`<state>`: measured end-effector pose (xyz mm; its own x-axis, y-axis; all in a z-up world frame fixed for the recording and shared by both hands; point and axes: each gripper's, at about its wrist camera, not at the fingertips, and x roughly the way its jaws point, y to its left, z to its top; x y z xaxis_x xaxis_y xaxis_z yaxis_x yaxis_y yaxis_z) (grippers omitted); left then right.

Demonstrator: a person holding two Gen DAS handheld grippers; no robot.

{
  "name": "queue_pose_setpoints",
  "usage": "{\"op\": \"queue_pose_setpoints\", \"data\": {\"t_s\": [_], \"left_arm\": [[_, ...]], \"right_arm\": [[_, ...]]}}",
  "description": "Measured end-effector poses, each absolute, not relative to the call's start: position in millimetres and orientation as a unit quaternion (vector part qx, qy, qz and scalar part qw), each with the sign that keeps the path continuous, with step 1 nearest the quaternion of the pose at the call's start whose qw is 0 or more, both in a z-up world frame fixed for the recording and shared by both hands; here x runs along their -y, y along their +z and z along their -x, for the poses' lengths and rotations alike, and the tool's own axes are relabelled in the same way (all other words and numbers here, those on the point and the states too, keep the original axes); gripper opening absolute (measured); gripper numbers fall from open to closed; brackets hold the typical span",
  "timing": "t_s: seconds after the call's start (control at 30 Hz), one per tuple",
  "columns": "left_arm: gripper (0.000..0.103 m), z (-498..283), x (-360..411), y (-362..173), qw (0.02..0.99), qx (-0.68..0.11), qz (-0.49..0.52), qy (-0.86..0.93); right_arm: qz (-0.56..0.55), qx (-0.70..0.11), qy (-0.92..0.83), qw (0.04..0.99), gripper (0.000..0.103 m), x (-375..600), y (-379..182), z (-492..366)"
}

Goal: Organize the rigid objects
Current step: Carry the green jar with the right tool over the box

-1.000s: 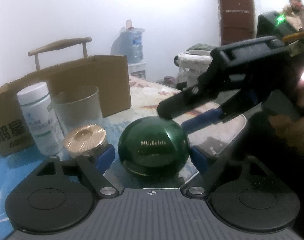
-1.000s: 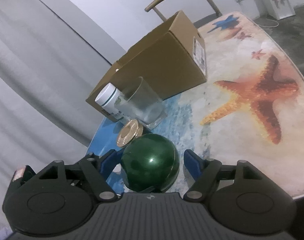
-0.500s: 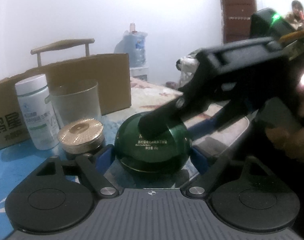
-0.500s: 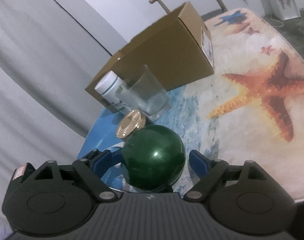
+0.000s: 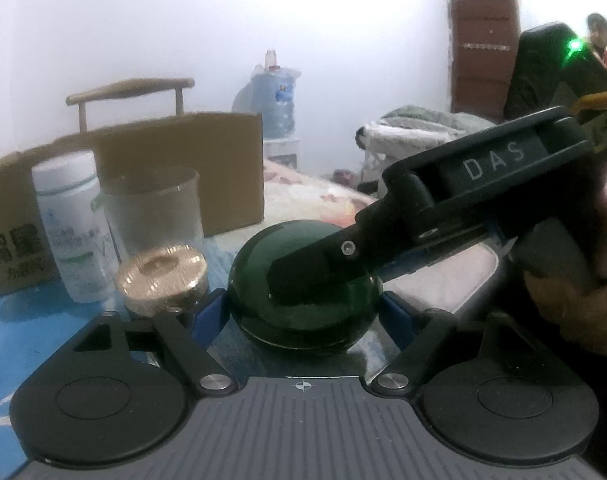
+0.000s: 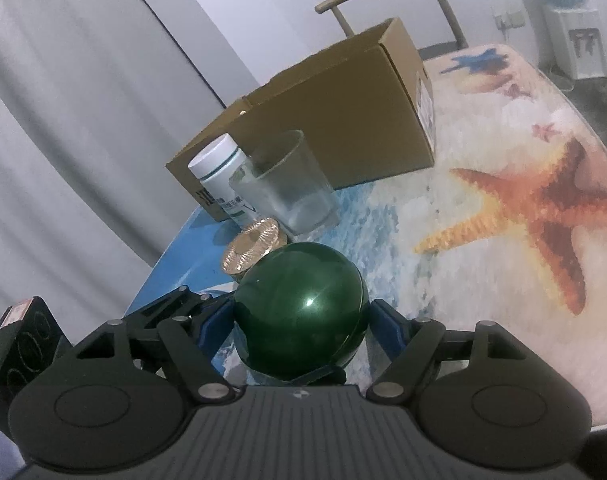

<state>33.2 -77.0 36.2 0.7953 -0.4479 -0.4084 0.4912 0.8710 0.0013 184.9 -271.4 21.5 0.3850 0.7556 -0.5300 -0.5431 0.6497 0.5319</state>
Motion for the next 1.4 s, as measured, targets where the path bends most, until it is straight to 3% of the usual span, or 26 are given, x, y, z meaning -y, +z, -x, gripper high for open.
{"op": "queue_pose_setpoints", "data": {"t_s": [0.33,0.63,0.77,1.07,1.4], "left_arm": [[0.081,-25.6,54.5,112.3,0.963,-0.139,-0.052,-0.226],[0.081,-99.6,11.8,196.7,0.968,-0.123,-0.095,-0.195],[0.081,-166.3,-7.2,211.4,0.962,-0.168,-0.085,-0.199],[0.081,-322.8,-34.4,174.3,0.912,-0.339,-0.077,-0.217],[0.082,-385.7,-42.0,121.5,0.841,-0.468,-0.124,-0.241]], "right_arm": [[-0.110,-0.308,0.447,0.833,0.077,255.2,101.3,-178.6],[-0.082,-0.276,0.509,0.811,0.078,185.6,179.7,-257.9],[-0.071,-0.307,0.504,0.804,0.078,146.8,192.6,-317.5],[-0.041,-0.399,0.450,0.798,0.078,72.8,147.1,-440.5],[-0.098,-0.531,0.415,0.732,0.078,47.6,66.1,-523.4]]}}
